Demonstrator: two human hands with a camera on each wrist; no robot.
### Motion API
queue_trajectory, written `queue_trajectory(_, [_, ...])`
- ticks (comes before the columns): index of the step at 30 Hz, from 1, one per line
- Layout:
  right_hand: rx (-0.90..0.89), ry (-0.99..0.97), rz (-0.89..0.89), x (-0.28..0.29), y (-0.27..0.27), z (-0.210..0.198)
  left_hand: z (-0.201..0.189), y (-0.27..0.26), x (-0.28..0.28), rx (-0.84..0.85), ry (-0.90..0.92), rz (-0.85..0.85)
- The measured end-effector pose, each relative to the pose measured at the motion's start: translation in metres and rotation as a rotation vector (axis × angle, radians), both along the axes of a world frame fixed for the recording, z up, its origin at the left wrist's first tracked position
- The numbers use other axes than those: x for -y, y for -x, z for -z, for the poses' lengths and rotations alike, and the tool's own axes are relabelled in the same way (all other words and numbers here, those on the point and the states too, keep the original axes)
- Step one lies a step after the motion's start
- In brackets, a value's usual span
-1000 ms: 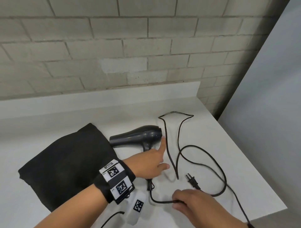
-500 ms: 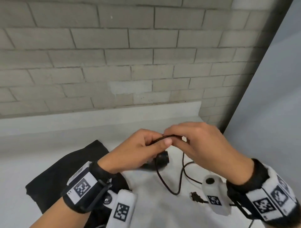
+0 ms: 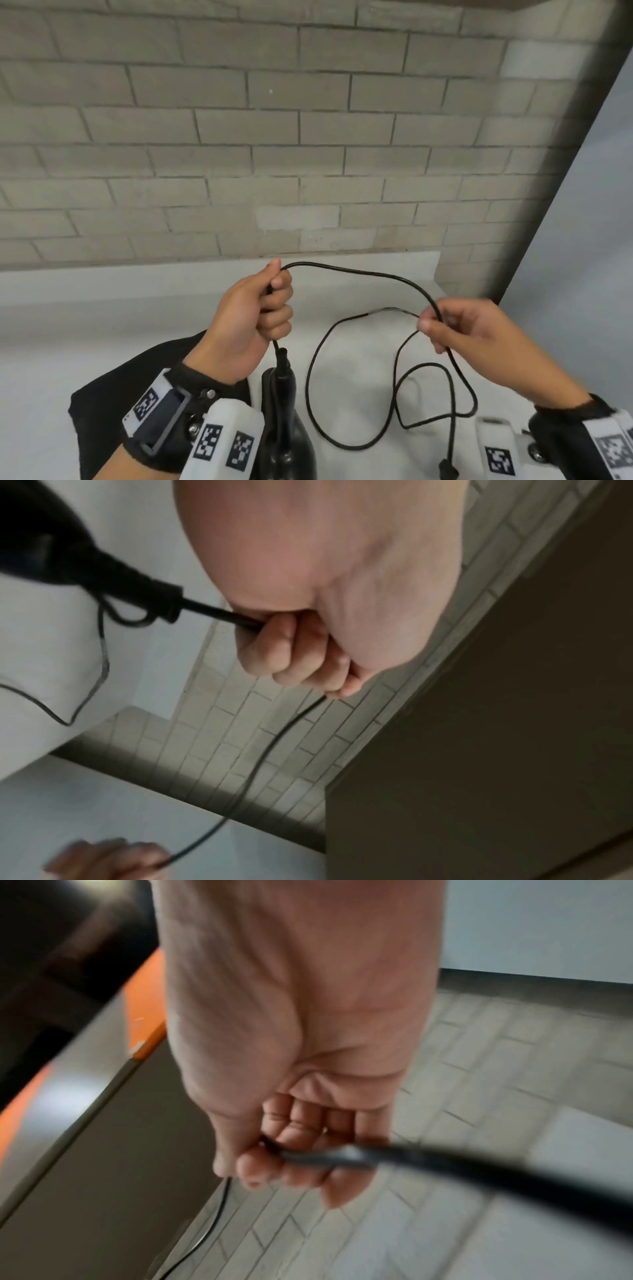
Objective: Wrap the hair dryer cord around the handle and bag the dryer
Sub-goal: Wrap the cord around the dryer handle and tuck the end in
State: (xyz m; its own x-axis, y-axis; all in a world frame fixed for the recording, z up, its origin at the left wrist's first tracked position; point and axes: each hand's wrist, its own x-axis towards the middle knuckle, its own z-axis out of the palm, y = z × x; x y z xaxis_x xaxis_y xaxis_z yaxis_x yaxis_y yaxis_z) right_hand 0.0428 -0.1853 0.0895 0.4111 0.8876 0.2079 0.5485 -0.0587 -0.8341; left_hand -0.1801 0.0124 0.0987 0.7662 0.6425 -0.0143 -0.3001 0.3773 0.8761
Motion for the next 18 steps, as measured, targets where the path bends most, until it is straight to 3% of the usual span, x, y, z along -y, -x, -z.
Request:
queue_trajectory(4, [-0.484, -0.099, -0.045, 0.011, 0.006, 0.043, 0.004, 0.009, 0.001, 0.090, 0.138, -0.033])
queue_trajectory(6, [-0.568, -0.078, -0.013, 0.012, 0.015, 0.056, 0.007, 0.011, 0.003, 0.138, 0.181, -0.050])
queue_trajectory(8, [-0.376, -0.059, 0.060, 0.012, 0.022, 0.064, 0.009, 0.013, 0.005, 0.171, 0.208, -0.074])
queue_trajectory(13, [0.606, -0.001, 0.249, 0.012, 0.047, 0.071, 0.015, 0.012, 0.009, 0.235, 0.228, -0.122])
queue_trajectory(18, [1.014, 0.027, 0.119, 0.007, 0.075, 0.069, 0.024, 0.008, 0.015, 0.254, 0.096, -0.137])
